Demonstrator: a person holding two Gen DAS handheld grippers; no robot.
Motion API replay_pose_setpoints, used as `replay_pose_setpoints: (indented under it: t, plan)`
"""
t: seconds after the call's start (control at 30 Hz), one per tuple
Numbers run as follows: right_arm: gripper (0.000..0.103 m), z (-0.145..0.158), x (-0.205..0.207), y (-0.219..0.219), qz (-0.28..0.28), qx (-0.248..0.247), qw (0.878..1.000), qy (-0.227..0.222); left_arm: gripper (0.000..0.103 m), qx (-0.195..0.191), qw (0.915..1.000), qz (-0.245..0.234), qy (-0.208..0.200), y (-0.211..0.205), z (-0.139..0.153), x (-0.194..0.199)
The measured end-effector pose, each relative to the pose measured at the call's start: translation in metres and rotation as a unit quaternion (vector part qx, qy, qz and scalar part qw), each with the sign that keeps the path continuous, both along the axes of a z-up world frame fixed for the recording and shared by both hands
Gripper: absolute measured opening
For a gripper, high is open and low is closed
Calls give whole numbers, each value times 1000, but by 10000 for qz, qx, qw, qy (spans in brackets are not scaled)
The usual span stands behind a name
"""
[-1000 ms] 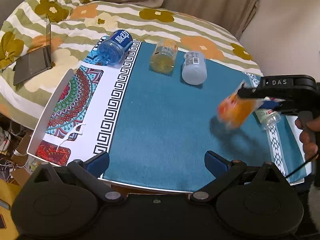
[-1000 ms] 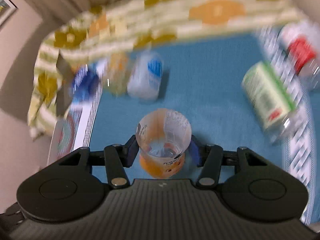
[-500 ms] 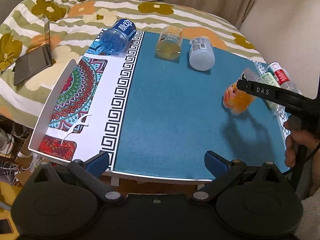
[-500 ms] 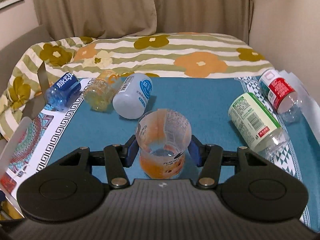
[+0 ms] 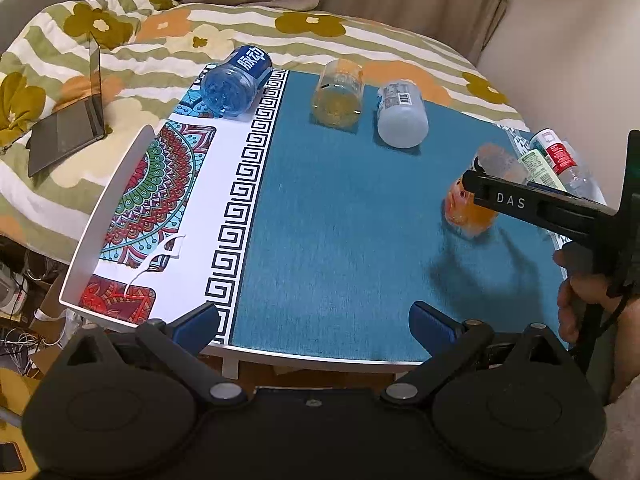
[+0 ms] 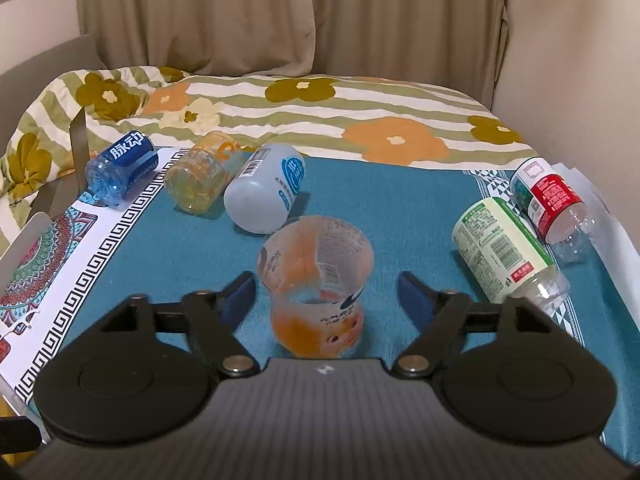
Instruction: Flip cup upright
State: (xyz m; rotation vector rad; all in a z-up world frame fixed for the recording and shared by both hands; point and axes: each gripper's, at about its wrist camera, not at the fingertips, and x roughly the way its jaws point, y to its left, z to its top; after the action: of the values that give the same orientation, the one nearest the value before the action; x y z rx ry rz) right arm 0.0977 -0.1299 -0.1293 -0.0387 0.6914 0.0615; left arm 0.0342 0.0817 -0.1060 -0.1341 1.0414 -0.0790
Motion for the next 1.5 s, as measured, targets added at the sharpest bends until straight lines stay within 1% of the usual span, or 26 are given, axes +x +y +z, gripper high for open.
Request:
replay_pose_setpoints:
  t: [0.17,0.3,0.43,0.57,0.77,0.87,0.97,1.17,1.27,1.4,1.5]
  plan:
    - [102,0,3,-3,-1,36,9998,208,102,123,9999,-21,-31,-5,5,-1]
    - [102,12,-1,-11,10,208,9992,343,102,169,9997,-51,-151,-11,15,-1]
    - [103,35,-13,-25,-46,307,9982,508,102,200,9990,-130,-391,-20,33,1]
    - [103,65,-30,-41,-109,126,9981,589,103,304,9968,-249,-701,-32,52,3]
    - [103,103,-55,-69,-305,-39,9975,636,103,596,9897,-356,-1249,-52,82,4]
    - [103,114,-64,-83,-408,-60,9969,676,103,719,9859,-396,-1457,-60,91,4]
    - [103,117,-71,-93,-482,-51,9958,777,103,747,9837,-449,-1570,-66,95,4]
    - [103,113,-80,-102,-554,-31,9947,868,103,797,9817,-560,-1636,-77,94,0]
    - [103,111,-82,-103,-569,4,9946,868,103,833,9818,-597,-1598,-81,91,-1]
    - [103,111,-84,-104,-576,13,9947,855,103,777,9831,-617,-1541,-82,88,-3]
    - [103,113,-84,-104,-583,33,9949,819,103,801,9823,-643,-1566,-84,89,-5]
